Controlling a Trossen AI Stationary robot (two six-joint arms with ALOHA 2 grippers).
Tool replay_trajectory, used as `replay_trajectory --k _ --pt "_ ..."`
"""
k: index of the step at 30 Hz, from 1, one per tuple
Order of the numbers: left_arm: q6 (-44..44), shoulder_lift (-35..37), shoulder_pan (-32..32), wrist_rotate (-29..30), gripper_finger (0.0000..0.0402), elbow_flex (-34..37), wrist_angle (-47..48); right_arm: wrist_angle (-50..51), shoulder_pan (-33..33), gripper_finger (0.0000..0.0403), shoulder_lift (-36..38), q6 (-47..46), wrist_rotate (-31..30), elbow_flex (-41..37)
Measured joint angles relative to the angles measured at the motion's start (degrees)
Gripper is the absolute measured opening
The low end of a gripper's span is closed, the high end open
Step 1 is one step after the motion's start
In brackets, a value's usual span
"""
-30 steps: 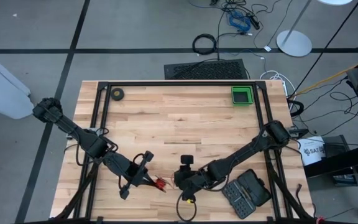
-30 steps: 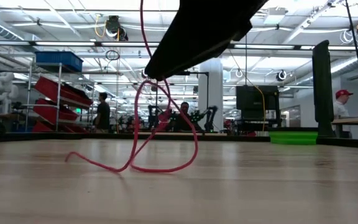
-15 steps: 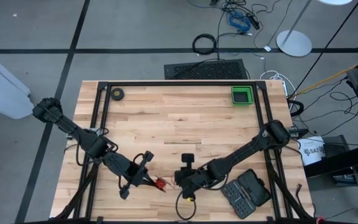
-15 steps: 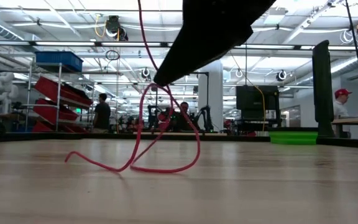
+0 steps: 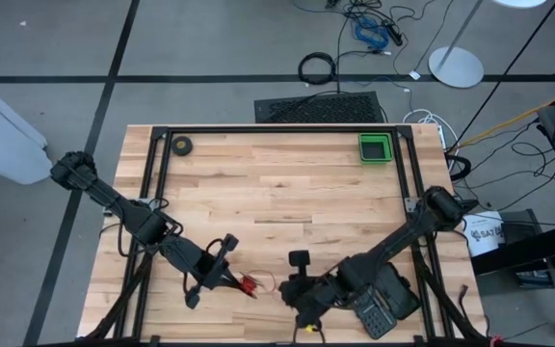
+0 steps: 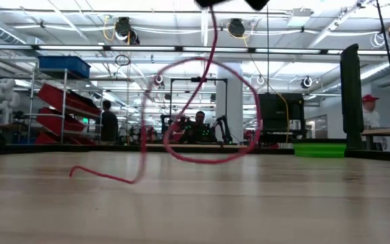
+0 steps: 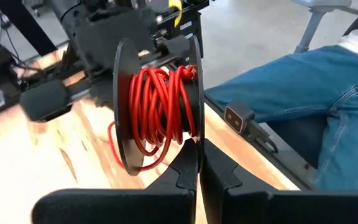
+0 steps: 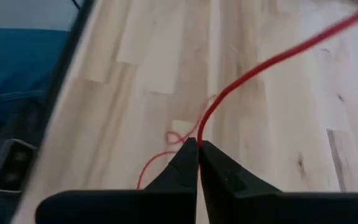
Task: Coil cords
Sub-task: Coil the red wire on the black spool
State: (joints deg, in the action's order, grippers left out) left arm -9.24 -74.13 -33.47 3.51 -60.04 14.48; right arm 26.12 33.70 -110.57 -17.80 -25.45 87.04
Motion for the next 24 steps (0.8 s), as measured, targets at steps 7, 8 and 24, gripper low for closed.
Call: replay_trajectory --k 7,8,24 --pt "-3.6 0.0 0.0 3.2 0.0006 0.0 -4.5 4.5 3.7 0.0 0.0 -2.9 0.9 3.6" --pt "-3.6 0.0 0.0 4.8 0.0006 0.0 -4.6 5.5 4.3 0.0 0.0 -3.5 1.2 4.2" --pt "1.6 -0.4 0.2 5.5 0.0006 0.0 -0.1 14.0 9.5 0.0 0.0 0.9 -12.5 13.2"
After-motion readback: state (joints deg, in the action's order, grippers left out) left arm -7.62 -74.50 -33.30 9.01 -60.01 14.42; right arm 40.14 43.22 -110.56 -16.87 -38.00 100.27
